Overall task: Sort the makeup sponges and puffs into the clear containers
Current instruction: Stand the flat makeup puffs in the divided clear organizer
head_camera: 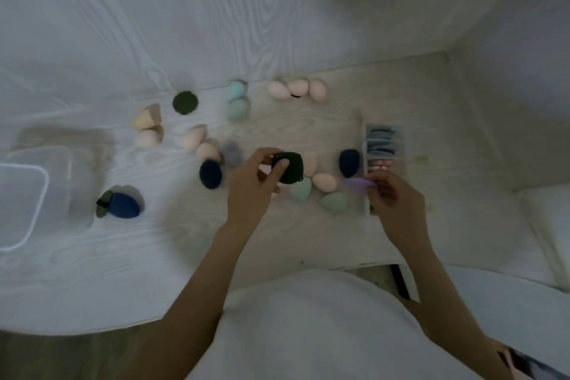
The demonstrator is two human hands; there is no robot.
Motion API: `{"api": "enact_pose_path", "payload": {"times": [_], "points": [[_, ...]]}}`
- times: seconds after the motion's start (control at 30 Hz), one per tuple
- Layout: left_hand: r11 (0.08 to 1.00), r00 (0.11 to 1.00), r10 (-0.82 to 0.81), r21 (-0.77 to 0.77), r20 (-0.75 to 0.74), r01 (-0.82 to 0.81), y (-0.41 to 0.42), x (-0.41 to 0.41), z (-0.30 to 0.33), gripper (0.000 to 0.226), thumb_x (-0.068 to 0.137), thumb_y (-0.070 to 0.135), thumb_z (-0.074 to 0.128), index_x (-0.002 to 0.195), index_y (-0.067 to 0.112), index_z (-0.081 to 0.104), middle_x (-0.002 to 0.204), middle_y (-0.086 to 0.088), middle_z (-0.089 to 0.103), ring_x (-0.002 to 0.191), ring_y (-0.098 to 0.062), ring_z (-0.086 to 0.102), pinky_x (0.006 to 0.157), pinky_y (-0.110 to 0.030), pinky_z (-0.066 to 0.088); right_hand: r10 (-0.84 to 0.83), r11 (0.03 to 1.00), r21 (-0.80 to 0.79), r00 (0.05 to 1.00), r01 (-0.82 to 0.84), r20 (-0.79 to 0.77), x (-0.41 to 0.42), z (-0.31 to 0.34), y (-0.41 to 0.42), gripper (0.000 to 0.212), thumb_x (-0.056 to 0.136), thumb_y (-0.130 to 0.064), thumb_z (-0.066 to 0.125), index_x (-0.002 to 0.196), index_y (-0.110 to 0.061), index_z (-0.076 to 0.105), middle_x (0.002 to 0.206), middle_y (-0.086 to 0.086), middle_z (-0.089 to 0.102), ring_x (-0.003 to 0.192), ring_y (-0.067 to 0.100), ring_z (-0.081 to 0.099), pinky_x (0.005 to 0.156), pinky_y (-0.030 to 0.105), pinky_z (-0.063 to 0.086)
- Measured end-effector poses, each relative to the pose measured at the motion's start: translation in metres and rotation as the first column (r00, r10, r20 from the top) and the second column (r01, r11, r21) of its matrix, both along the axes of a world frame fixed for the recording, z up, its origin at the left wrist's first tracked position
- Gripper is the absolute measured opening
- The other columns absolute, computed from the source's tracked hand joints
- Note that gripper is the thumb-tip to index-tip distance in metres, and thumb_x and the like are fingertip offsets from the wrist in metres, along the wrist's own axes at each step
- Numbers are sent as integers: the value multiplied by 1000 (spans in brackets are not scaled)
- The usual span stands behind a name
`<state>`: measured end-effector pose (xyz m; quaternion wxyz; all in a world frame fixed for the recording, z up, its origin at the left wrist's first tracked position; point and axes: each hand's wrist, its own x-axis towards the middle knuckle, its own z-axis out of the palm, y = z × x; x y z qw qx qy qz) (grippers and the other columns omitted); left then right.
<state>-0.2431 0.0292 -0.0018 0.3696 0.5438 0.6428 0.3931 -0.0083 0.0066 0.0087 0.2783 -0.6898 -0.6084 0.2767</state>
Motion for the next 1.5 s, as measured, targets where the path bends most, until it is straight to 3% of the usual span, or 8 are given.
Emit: {"api": "enact_pose_path", "payload": {"times": [0.17,0.3,0.53,0.73,1.0,1.07,1.23,1.5], "points": [[969,970,-243,-61,-24,241,-21,73,-7,22,90,19,60,112,18,59,101,2,67,69,-10,64,67,-24,54,-221,975,-18,974,221,-54,60,-3,-46,20,85,-2,60,98,-16,65,87,-2,65,78,15,60,62,8,41],[954,943,-299,-42,-147,296,-27,110,-10,22,89,21,62,111,18,59,97,3,68,73,-7,61,68,-15,48,-247,968,22,963,251,-108,88,-3,-56,21,85,-1,60,98,-17,64,87,-4,64,79,16,61,64,7,42],[936,839,-208,145,-503,319,-36,157,-13,18,81,21,71,97,17,68,80,-1,67,73,-14,57,61,-21,36,-159,983,65,977,170,-139,120,-8,-53,16,86,-3,60,100,-11,64,92,-1,66,82,17,63,68,8,44],[924,769,-302,26,-564,382,-35,181,-24,14,89,26,60,101,19,63,90,1,68,79,-14,60,66,-20,37,-58,995,71,981,72,-186,138,-15,-46,16,87,-5,59,100,-9,65,95,3,69,83,16,62,71,16,47],[995,955,-82,27,-284,93,-30,168,-4,18,91,14,57,109,14,59,96,7,62,82,-7,57,66,-2,40,9,994,105,974,16,-228,138,-22,-40,15,88,-10,57,101,-11,64,95,-1,68,83,16,63,71,24,50],[992,958,-123,-2,-258,127,-32,163,-3,17,91,13,57,108,17,58,97,8,61,84,-6,58,69,-3,41,31,995,96,973,-9,-229,132,-23,-38,14,89,-11,58,102,-12,63,95,-1,67,82,15,63,71,23,50],[868,739,-404,30,-540,496,-54,156,-17,21,88,31,55,101,20,66,93,3,69,78,-9,59,67,-17,44,8,996,83,977,10,-215,127,-27,-32,14,89,-11,59,103,-15,62,95,-6,65,81,13,62,72,24,49],[814,621,-434,12,-652,581,-63,162,-32,14,79,21,71,93,21,71,89,1,73,79,-18,65,71,-24,40,20,997,71,973,-4,-228,118,-26,-29,15,88,-8,59,102,-13,64,93,-4,66,80,12,60,71,18,47]]}}
